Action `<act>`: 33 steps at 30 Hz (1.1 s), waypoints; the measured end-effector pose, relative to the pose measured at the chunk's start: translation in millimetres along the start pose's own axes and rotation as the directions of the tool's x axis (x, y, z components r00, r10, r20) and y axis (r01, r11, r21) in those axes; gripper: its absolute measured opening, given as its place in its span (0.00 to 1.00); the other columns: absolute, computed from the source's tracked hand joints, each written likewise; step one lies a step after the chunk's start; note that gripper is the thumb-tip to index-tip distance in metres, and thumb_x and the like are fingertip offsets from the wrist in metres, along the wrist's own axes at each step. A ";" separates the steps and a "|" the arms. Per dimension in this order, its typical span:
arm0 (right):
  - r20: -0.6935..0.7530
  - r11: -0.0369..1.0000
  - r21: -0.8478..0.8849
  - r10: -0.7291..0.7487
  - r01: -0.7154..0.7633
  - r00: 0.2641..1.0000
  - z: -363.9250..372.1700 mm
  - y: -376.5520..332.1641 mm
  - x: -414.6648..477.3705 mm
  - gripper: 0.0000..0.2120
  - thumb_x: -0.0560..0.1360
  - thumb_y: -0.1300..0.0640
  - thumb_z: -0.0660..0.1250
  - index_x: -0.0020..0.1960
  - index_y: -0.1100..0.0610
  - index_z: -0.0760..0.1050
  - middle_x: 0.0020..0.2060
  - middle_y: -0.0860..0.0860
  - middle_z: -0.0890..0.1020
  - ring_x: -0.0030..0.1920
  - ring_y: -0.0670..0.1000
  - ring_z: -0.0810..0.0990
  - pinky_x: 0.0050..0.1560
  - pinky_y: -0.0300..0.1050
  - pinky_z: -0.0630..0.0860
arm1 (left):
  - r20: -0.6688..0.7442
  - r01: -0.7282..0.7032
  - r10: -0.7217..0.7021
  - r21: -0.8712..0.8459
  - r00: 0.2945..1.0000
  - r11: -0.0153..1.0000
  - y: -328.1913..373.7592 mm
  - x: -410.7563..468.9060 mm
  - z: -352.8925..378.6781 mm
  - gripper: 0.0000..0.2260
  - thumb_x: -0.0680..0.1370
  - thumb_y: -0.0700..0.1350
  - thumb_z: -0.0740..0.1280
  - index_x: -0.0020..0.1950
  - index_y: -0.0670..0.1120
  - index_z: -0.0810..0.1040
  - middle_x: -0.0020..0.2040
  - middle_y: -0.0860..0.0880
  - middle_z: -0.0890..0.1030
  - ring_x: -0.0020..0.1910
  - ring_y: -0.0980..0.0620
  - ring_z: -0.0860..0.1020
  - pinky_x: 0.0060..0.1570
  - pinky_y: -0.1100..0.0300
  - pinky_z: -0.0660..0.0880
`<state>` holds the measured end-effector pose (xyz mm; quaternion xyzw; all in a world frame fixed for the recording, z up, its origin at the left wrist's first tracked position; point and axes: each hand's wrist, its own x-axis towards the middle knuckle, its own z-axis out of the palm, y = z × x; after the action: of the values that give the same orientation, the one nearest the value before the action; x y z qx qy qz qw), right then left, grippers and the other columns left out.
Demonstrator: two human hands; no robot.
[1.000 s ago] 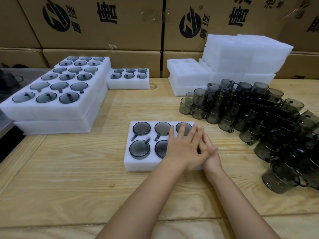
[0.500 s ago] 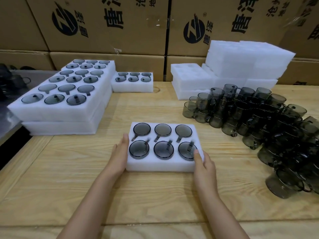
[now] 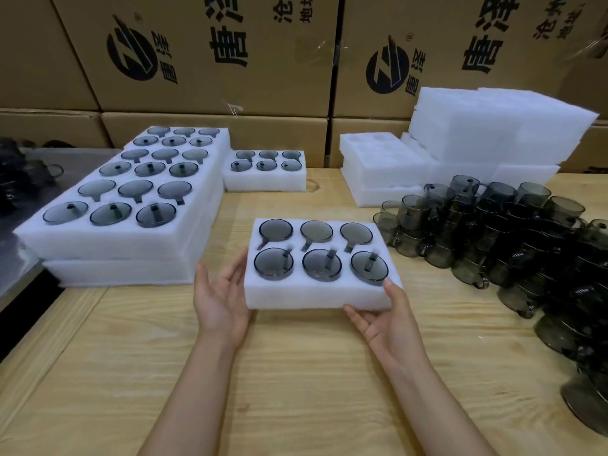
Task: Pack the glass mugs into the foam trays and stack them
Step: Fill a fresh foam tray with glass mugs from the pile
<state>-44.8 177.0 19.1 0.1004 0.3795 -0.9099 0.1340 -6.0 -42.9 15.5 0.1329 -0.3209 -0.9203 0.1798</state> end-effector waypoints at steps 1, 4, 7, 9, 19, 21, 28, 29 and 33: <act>-0.014 0.999 0.040 0.014 -0.013 1.000 4.7 1.4 9.0 0.18 0.77 0.54 0.62 0.66 0.56 0.70 0.58 0.57 0.80 0.46 0.56 0.84 0.36 0.47 0.81 | -0.030 -0.012 0.011 -0.047 1.000 0.999 0.2 6.6 -3.2 0.32 0.78 0.65 0.50 0.67 0.41 0.72 0.65 0.42 0.77 0.67 0.43 0.73 0.67 0.47 0.66; 0.020 0.995 0.096 0.030 -0.032 0.999 29.8 -0.6 43.0 0.18 0.77 0.53 0.63 0.65 0.56 0.70 0.56 0.58 0.80 0.45 0.55 0.84 0.37 0.47 0.81 | -0.120 -0.027 0.018 -0.071 0.993 0.997 -3.5 22.1 -5.7 0.24 0.81 0.60 0.50 0.60 0.45 0.75 0.59 0.44 0.79 0.59 0.47 0.78 0.54 0.53 0.73; 0.044 0.989 0.146 0.029 -0.035 0.999 67.4 -6.9 88.8 0.22 0.76 0.53 0.64 0.68 0.57 0.68 0.56 0.58 0.78 0.48 0.57 0.81 0.37 0.48 0.81 | -0.147 -0.083 0.115 0.204 0.982 0.976 -17.2 25.2 -2.1 0.14 0.83 0.51 0.52 0.56 0.46 0.75 0.55 0.43 0.79 0.53 0.48 0.79 0.50 0.57 0.75; 0.049 0.986 0.166 0.020 -0.028 0.999 96.3 -11.5 122.7 0.23 0.76 0.52 0.65 0.68 0.57 0.68 0.56 0.58 0.77 0.48 0.58 0.81 0.37 0.48 0.81 | -0.032 -0.225 0.297 0.580 0.954 0.783 -28.8 20.3 -4.0 0.08 0.82 0.44 0.59 0.54 0.49 0.77 0.52 0.48 0.82 0.52 0.53 0.80 0.51 0.63 0.75; 0.086 0.999 0.028 -0.035 0.033 0.996 206.9 -6.1 263.5 0.23 0.75 0.54 0.67 0.69 0.49 0.68 0.65 0.53 0.71 0.57 0.62 0.76 0.41 0.51 0.81 | 0.416 -0.494 0.421 0.864 0.806 0.094 -36.8 20.4 -7.2 0.08 0.70 0.44 0.67 0.46 0.46 0.84 0.43 0.56 0.82 0.46 0.64 0.76 0.50 0.73 0.70; 0.120 0.999 -0.024 -0.031 0.034 0.992 213.0 1.6 277.5 0.23 0.76 0.54 0.66 0.70 0.49 0.67 0.66 0.52 0.71 0.57 0.61 0.76 0.43 0.52 0.81 | 0.445 -0.514 0.426 0.856 0.788 0.057 -35.5 22.1 -6.4 0.09 0.70 0.47 0.68 0.45 0.45 0.84 0.42 0.56 0.82 0.45 0.64 0.76 0.49 0.76 0.69; 0.270 0.967 -0.217 -0.075 0.137 0.960 198.1 12.6 312.2 0.32 0.76 0.58 0.68 0.75 0.50 0.56 0.68 0.53 0.70 0.60 0.56 0.76 0.51 0.52 0.80 | 0.506 -0.561 0.433 0.828 0.746 -0.002 -32.4 24.6 -5.0 0.13 0.71 0.50 0.63 0.43 0.45 0.84 0.41 0.57 0.82 0.43 0.63 0.78 0.47 0.73 0.72; 0.275 0.906 -0.370 -0.105 0.206 0.956 195.2 11.6 315.1 0.34 0.75 0.60 0.69 0.75 0.50 0.56 0.66 0.53 0.72 0.56 0.54 0.78 0.48 0.50 0.80 | 0.516 -0.563 0.423 0.826 0.744 -0.019 -32.3 24.6 -4.7 0.13 0.71 0.50 0.63 0.43 0.45 0.84 0.41 0.57 0.82 0.43 0.63 0.78 0.47 0.73 0.72; 0.237 0.471 -0.797 -0.330 0.377 0.914 181.0 9.9 326.1 0.33 0.67 0.51 0.76 0.69 0.51 0.67 0.62 0.48 0.77 0.57 0.51 0.76 0.55 0.44 0.74 | 0.547 -0.573 0.400 0.817 0.736 -0.063 -32.7 23.8 -3.9 0.12 0.71 0.50 0.63 0.42 0.45 0.84 0.41 0.57 0.82 0.43 0.63 0.77 0.48 0.74 0.72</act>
<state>-364.1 -14.2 45.0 -0.0779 0.7713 -0.6315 -0.0160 -34.1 -31.1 -11.4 0.0276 -0.8633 -0.3676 0.3447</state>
